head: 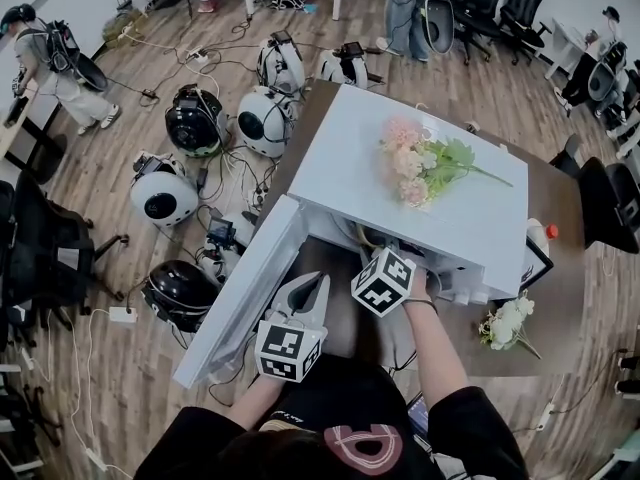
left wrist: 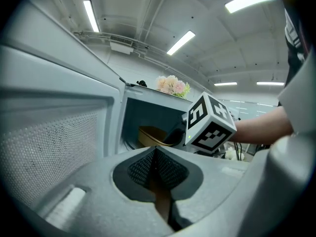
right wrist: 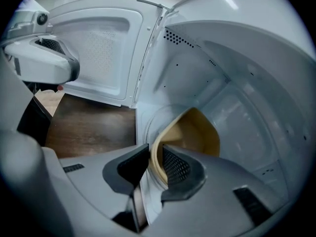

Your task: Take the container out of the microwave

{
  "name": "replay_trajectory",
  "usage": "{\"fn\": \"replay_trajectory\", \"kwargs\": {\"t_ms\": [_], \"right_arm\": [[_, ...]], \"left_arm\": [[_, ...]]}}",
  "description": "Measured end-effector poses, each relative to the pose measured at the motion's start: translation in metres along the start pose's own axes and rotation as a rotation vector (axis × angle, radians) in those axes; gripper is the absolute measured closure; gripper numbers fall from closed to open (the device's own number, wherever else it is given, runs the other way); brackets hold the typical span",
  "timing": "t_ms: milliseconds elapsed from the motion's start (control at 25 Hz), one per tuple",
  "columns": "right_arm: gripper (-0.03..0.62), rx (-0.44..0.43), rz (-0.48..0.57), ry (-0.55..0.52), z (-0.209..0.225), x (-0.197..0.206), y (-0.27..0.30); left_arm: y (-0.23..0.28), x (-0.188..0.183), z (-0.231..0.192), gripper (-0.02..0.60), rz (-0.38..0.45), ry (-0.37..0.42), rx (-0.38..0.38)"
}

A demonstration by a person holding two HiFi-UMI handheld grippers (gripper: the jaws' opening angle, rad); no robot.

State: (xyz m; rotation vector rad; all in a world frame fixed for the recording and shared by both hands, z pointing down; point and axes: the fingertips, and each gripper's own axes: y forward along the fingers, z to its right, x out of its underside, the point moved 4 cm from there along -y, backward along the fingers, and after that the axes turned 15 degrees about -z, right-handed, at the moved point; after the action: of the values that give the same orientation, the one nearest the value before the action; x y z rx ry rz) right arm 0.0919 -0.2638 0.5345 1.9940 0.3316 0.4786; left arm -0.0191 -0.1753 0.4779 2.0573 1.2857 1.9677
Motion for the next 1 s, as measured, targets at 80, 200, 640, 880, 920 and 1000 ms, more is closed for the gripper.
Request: {"fn": "replay_trajectory", "kwargs": {"t_ms": [80, 200, 640, 880, 920, 1000], "right_arm": [[0.518, 0.006, 0.002, -0.005, 0.0, -0.001, 0.0], [0.539, 0.007, 0.007, -0.011, 0.0, -0.003, -0.001], [0.553, -0.019, 0.003, 0.004, -0.001, -0.001, -0.002], [0.557, -0.073, 0.037, 0.024, -0.004, -0.004, -0.011], [0.557, -0.075, 0.038, 0.024, -0.005, -0.005, -0.012], [0.557, -0.082, 0.038, 0.031, -0.005, -0.005, -0.013]], "left_arm": [[0.001, 0.0, 0.0, 0.572, 0.002, -0.001, 0.009], [0.001, 0.003, 0.001, 0.572, -0.005, 0.0, 0.023], [0.003, 0.004, 0.003, 0.572, -0.015, 0.011, 0.043], [0.004, 0.006, 0.006, 0.572, -0.016, 0.013, 0.067], [0.004, 0.006, 0.006, 0.572, -0.015, 0.014, 0.069], [0.003, 0.005, 0.006, 0.572, -0.014, 0.017, 0.071]]}}
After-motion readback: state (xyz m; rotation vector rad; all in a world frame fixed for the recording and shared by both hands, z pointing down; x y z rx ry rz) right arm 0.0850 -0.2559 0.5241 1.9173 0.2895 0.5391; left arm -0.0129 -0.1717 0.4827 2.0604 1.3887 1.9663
